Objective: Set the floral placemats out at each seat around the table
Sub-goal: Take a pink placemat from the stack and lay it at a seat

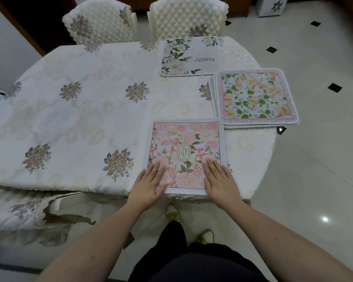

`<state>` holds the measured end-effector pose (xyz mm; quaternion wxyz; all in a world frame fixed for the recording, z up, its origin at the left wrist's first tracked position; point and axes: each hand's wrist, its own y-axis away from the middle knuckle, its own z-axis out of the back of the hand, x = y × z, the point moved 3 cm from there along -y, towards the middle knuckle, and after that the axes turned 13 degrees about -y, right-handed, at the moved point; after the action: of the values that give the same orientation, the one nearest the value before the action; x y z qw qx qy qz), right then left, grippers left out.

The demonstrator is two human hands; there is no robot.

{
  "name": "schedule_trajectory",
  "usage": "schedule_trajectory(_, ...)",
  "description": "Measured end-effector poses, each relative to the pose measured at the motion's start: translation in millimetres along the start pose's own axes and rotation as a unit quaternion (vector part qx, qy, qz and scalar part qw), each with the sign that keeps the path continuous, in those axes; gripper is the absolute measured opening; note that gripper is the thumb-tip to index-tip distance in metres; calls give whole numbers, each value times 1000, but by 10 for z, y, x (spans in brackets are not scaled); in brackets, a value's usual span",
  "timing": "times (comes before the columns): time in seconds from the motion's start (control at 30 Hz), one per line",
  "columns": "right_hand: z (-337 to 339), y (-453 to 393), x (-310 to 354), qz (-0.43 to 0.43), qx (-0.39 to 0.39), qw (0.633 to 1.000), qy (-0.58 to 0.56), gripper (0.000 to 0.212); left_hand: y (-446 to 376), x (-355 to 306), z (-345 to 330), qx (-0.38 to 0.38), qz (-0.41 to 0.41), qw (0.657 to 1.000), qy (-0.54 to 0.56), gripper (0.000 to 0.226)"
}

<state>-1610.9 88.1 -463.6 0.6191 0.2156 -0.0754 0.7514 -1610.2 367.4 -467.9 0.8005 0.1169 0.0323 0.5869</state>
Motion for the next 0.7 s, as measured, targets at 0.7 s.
schedule_trajectory(0.7,88,44,29,-65,31,997,31,58,73,357,71,63,-53,996,-31,65)
